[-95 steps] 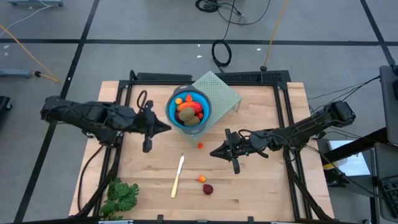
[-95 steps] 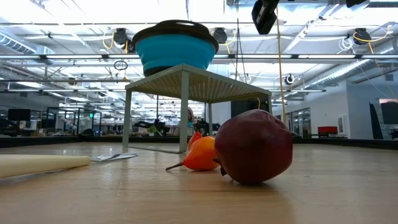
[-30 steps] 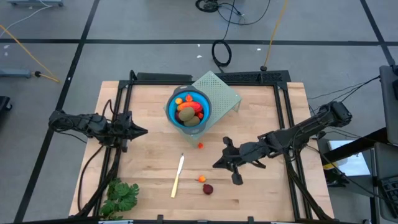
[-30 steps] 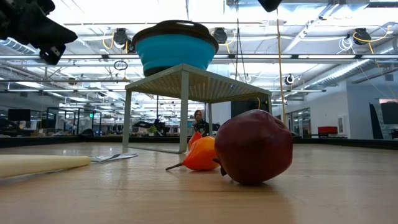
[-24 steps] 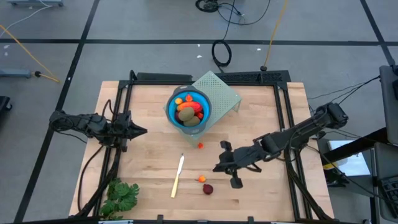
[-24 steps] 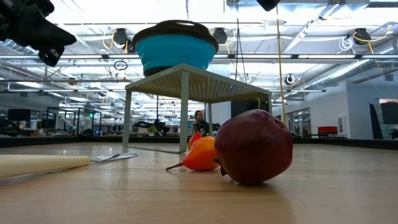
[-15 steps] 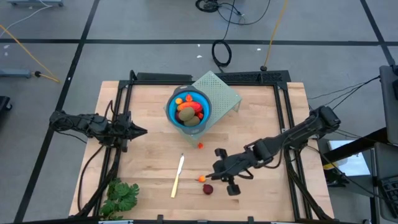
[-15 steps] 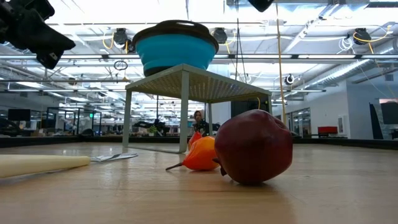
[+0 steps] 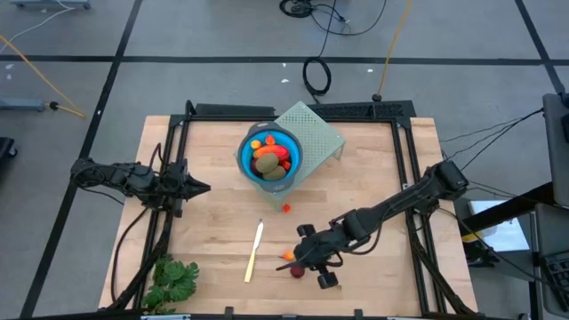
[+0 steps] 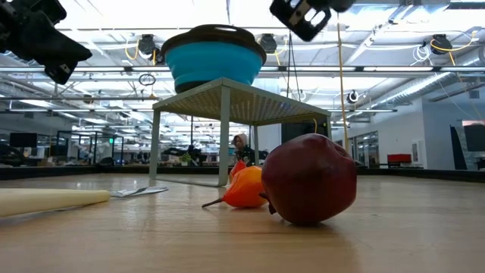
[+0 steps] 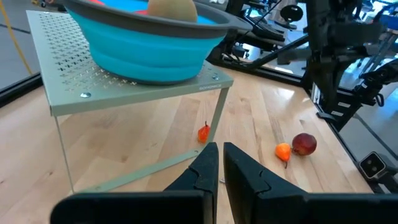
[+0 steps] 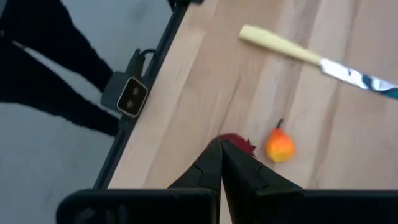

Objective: Pick & Place Fruit
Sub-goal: Put the pomegranate into the blue strainer bowl

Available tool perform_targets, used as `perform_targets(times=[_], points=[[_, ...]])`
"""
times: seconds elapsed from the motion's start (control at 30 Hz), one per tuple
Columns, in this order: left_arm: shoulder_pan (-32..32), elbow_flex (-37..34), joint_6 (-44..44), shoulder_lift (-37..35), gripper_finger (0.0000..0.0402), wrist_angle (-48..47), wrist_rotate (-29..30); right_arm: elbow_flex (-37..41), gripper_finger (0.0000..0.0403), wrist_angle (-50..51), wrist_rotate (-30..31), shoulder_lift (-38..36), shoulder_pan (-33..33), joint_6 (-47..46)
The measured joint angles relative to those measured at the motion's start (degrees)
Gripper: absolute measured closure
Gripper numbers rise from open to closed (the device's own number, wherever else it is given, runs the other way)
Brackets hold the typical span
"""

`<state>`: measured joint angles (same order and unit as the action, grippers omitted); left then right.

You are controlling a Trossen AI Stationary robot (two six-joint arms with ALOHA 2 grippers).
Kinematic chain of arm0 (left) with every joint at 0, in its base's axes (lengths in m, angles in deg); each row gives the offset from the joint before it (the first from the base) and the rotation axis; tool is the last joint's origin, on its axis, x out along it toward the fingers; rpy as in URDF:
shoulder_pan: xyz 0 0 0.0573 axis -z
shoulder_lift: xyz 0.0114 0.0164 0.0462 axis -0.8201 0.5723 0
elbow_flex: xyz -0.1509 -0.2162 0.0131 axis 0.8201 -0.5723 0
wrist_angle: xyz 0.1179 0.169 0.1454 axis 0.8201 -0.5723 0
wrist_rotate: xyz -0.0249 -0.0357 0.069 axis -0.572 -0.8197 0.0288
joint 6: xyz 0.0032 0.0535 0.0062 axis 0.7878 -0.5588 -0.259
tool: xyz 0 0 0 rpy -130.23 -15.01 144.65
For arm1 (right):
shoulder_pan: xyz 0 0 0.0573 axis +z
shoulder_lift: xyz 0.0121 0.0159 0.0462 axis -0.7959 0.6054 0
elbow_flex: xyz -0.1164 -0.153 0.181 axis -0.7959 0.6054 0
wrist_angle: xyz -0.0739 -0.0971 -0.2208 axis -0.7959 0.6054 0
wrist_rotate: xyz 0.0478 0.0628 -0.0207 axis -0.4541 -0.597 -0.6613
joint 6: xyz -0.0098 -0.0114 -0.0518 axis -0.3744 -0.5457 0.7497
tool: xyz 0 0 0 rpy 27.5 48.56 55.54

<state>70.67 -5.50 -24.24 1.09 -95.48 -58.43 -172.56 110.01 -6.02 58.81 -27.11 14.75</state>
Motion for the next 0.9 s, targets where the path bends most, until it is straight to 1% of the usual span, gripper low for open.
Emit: perform_targets(times=[0.1, 0.2, 0.3, 0.43, 0.6, 0.73, 0.9], points=[[0.0, 0.0, 0.0, 0.0, 0.0378, 0.0, 0.0, 0.0, 0.0394, -0.1, -1.5, 1.1, 0.0, -0.3], [0.0, 0.0, 0.0, 0.0, 0.0378, 0.1, 0.0, 0.0, 0.0372, -0.4, -1.5, 2.0, 0.0, -2.7], [0.0, 0.0, 0.2, 0.0, 0.0378, 0.1, 0.0, 0.0, 0.0335, 0.4, -1.4, 2.0, -0.4, -7.6], [0.0, 0.0, 0.5, 0.0, 0.0378, 0.1, -1.0, 0.0, 0.028, 0.0, -1.5, 2.0, -1.5, -17.3], [0.0, 0.0, 0.5, 0.0, 0.0378, 0.0, -2.1, 0.0, 0.0222, -1.1, -6.4, 2.0, -2.1, -25.5], [0.0, 0.0, 0.4, 0.0, 0.0378, 0.1, -2.1, 0.0, 0.0203, -1.2, -7.2, 2.0, -1.9, -30.6], [0.0, 0.0, 0.2, 0.0, 0.0378, 0.0, -2.1, 0.0, 0.0201, -1.2, -7.1, 2.0, -1.9, -34.2]])
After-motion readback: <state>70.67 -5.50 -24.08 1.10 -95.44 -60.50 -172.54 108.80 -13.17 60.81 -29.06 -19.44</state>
